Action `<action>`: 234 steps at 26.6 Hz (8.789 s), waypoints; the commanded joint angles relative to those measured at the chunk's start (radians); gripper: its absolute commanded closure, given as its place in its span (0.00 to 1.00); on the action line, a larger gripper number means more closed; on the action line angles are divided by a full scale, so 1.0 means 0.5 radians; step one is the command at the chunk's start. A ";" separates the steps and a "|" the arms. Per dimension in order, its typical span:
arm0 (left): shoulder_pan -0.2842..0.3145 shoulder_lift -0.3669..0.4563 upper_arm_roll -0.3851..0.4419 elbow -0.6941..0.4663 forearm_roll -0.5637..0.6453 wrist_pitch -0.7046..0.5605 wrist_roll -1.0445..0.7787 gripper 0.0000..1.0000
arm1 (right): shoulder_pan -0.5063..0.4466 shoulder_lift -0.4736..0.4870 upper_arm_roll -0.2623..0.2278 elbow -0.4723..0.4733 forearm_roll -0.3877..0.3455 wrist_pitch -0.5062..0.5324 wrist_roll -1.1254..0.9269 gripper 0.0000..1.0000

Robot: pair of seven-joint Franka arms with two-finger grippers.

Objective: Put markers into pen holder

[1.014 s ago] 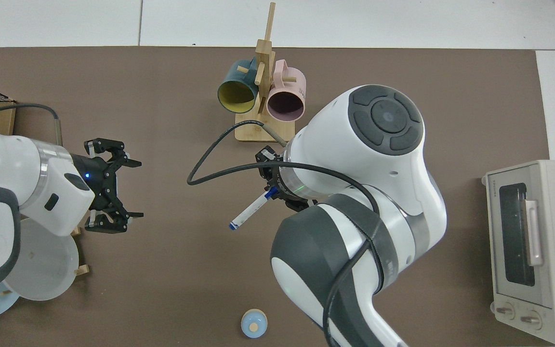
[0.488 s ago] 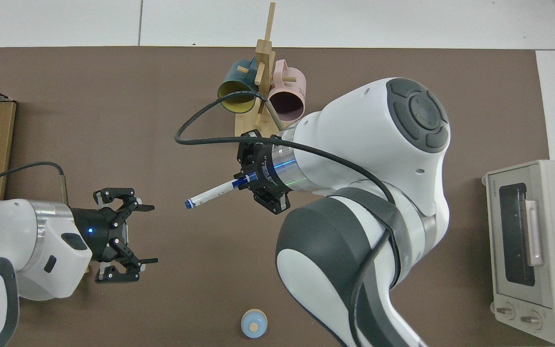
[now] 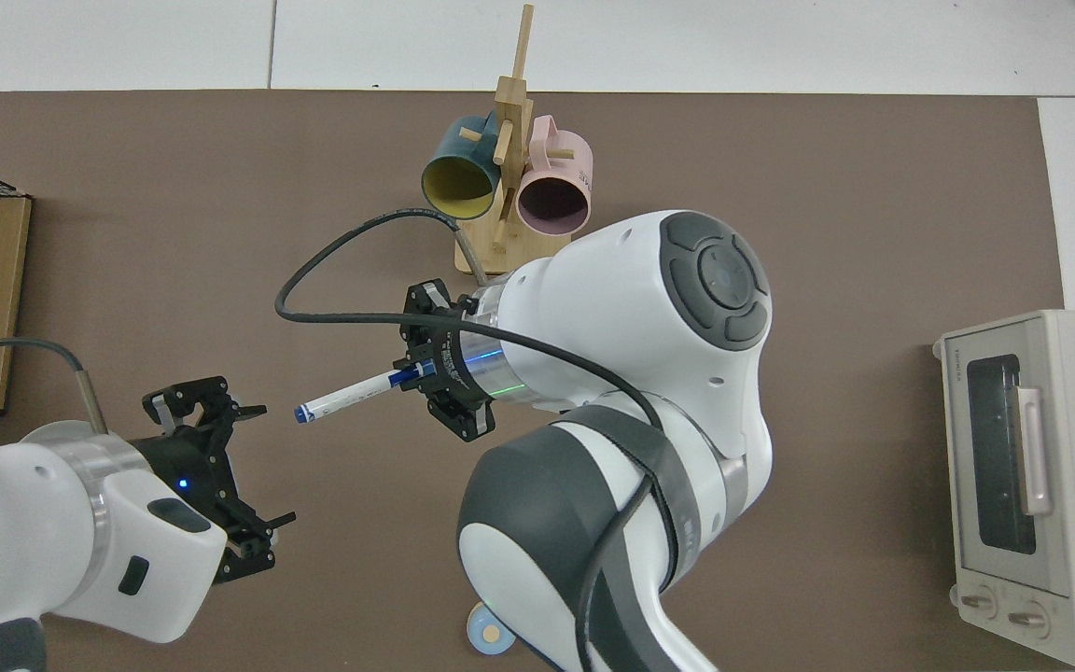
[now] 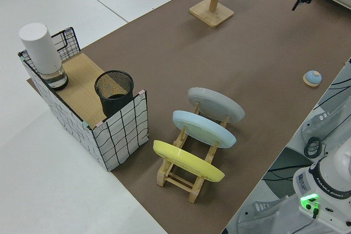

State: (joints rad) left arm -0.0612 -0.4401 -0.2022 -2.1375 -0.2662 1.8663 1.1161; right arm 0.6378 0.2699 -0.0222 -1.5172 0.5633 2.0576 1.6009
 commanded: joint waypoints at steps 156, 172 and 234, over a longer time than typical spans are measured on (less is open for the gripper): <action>1.178 0.893 -0.145 0.897 1.751 0.137 1.217 0.00 | -1.009 -0.537 -0.038 -0.135 -1.154 -0.918 -3.085 0.00; 0.822 0.810 -0.148 0.762 1.134 -0.275 0.005 0.00 | -1.009 -0.537 -0.038 -0.135 -1.157 -0.918 -3.085 0.00; 0.592 0.626 -0.249 0.719 0.542 -0.226 -2.284 0.00 | -1.009 -0.537 -0.038 -0.135 -1.157 -0.918 -3.085 0.00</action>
State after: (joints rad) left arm 0.2425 -0.1156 -0.3257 -1.7722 0.0110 1.7583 -0.0275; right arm 0.1534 0.0128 -0.0559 -1.5730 -0.0145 1.5886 0.0813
